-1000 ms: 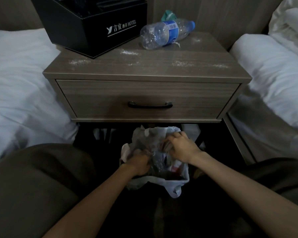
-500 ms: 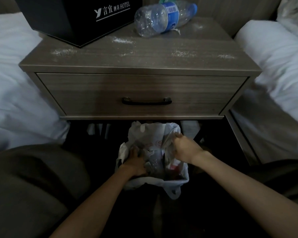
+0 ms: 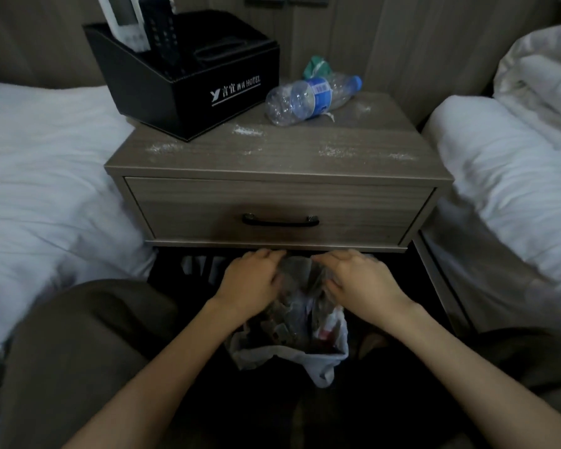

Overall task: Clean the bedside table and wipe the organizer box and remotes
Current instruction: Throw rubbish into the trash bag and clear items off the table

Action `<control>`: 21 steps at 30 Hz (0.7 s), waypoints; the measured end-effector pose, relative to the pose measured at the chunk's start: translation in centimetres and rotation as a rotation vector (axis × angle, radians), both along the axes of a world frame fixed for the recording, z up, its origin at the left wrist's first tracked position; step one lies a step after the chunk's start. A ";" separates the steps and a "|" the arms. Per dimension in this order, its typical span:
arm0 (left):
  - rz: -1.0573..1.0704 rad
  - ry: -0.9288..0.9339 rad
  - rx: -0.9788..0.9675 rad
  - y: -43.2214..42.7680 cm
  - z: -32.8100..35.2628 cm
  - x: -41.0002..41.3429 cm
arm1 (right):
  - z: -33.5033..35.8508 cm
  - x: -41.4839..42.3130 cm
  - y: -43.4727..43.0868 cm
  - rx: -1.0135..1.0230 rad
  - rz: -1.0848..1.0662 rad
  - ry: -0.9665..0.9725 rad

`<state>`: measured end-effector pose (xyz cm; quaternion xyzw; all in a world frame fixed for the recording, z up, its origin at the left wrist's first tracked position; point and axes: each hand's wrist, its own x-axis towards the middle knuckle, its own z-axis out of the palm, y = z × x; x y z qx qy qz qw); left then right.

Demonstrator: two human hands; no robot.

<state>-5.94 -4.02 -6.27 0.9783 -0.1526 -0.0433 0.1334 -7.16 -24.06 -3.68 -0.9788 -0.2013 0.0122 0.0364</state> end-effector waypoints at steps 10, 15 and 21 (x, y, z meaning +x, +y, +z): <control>0.077 -0.484 -0.245 2.0 13.6 0.0 | 10.7 1.4 -0.7 0.319 -0.026 -0.395; 0.081 -0.464 -0.256 2.0 17.4 4.7 | 12.8 5.9 -1.2 0.382 -0.124 -0.385; 0.037 -0.484 -0.240 0.2 18.3 11.3 | 12.6 11.7 -1.5 0.413 -0.231 -0.267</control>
